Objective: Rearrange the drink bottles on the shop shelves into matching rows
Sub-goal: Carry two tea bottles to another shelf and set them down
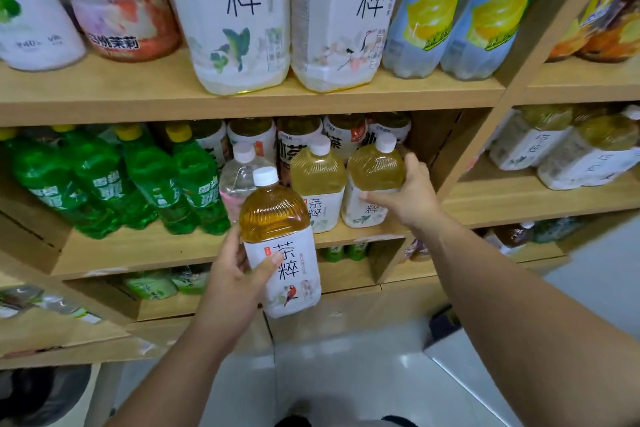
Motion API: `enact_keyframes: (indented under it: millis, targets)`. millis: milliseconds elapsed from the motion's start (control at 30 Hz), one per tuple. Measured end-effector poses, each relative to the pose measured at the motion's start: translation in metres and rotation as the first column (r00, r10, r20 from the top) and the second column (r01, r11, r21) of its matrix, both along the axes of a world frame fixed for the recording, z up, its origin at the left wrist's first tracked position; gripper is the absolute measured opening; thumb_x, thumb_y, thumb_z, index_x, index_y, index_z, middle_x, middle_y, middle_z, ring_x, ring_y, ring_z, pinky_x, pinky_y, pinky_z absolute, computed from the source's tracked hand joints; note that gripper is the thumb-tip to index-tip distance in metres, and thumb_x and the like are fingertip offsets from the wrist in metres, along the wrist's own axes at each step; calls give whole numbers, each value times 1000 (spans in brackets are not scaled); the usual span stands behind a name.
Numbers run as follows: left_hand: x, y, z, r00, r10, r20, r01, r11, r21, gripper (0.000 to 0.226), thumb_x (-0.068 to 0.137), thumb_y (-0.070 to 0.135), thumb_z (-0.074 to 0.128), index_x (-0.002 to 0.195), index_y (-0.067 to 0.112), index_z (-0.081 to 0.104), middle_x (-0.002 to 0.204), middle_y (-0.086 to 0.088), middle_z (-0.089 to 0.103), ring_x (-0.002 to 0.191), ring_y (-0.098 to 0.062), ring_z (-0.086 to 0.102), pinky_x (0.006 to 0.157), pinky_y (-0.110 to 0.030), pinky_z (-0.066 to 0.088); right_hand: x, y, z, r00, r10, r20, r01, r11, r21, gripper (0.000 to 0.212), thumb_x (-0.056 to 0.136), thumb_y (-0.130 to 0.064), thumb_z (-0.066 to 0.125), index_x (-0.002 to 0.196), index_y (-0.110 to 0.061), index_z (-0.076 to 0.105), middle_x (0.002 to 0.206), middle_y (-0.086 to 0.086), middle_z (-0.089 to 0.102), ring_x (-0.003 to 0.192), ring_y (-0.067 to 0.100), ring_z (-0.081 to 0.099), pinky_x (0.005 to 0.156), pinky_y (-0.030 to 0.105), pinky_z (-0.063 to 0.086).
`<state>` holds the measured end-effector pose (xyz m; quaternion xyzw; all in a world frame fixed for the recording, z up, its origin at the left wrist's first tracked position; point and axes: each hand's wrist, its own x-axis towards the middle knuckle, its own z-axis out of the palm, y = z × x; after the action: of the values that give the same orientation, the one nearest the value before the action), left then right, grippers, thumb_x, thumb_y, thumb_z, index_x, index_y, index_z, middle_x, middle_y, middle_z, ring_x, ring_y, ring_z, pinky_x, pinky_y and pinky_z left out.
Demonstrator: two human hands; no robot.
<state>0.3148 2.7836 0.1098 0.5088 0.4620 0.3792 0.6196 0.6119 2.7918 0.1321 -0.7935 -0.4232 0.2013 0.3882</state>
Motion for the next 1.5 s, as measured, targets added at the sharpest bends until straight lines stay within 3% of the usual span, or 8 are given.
enact_keyframes:
  millis: [233, 433, 733, 833, 1033, 1200, 1367, 1500]
  targets:
    - [4, 11, -3, 999, -52, 4, 52, 999, 10, 53, 93, 6, 69, 137, 32, 56, 112, 9, 77, 104, -9, 73, 76, -31, 63, -9, -8, -1, 999, -28, -27, 29, 998, 57, 104, 60, -22, 101, 141, -27, 35, 121, -10, 60, 112, 11, 60, 93, 28, 50]
    - [15, 11, -8, 998, -68, 7, 68, 998, 5, 47, 94, 4, 69, 132, 29, 59, 113, 7, 77, 105, -9, 73, 78, -30, 63, -19, -26, -6, 984, -23, 176, 4, 994, 105, 106, 58, -36, 100, 145, -27, 41, 142, -6, 52, 130, 11, 51, 105, 30, 47]
    - [48, -9, -4, 999, -48, -16, 48, 998, 43, 50, 93, 4, 70, 135, 28, 58, 114, 8, 77, 106, -9, 72, 80, -32, 62, -12, -85, 4, 976, 25, 218, -55, 990, 132, 102, 52, -45, 100, 138, -24, 50, 127, -14, 55, 116, 2, 49, 93, 19, 42]
    - [67, -24, 0, 998, -46, -31, 48, 997, 57, 50, 92, 5, 70, 136, 28, 58, 114, 6, 77, 108, -11, 72, 82, -36, 63, 11, -110, 8, 985, 43, 166, -66, 989, 131, 101, 49, -47, 101, 135, -27, 51, 122, -19, 54, 112, 0, 50, 92, 18, 43]
    - [126, -77, 5, 998, -26, -52, 31, 996, 83, 55, 92, 0, 68, 136, 30, 58, 116, 2, 77, 108, -16, 73, 89, -43, 58, 86, -162, -1, 995, 21, 96, -38, 983, 179, 103, 42, -59, 98, 131, -32, 54, 124, -15, 64, 116, 9, 62, 100, 39, 54]
    - [193, -127, 2, 996, -18, -86, 26, 995, 101, 54, 92, -2, 68, 137, 27, 59, 115, 0, 77, 106, -18, 73, 89, -44, 60, 161, -214, -14, 999, -23, 40, 16, 985, 173, 105, 41, -59, 98, 132, -36, 52, 127, -17, 61, 117, 7, 59, 102, 39, 53]
    - [263, -164, 2, 995, -45, -84, 53, 994, 95, 52, 91, -1, 69, 133, 28, 61, 114, 0, 77, 105, -16, 74, 82, -32, 63, 232, -257, -16, 998, -60, 1, 59, 987, 150, 100, 42, -50, 101, 128, -40, 52, 123, -18, 61, 113, 7, 59, 98, 40, 54]
    - [306, -173, 7, 994, -62, -88, 70, 993, 90, 51, 91, 0, 69, 134, 26, 60, 113, 0, 77, 105, -18, 74, 83, -38, 62, 277, -269, -14, 995, -100, 4, 99, 986, 135, 101, 45, -43, 103, 131, -39, 50, 128, -15, 59, 116, 9, 57, 100, 39, 52]
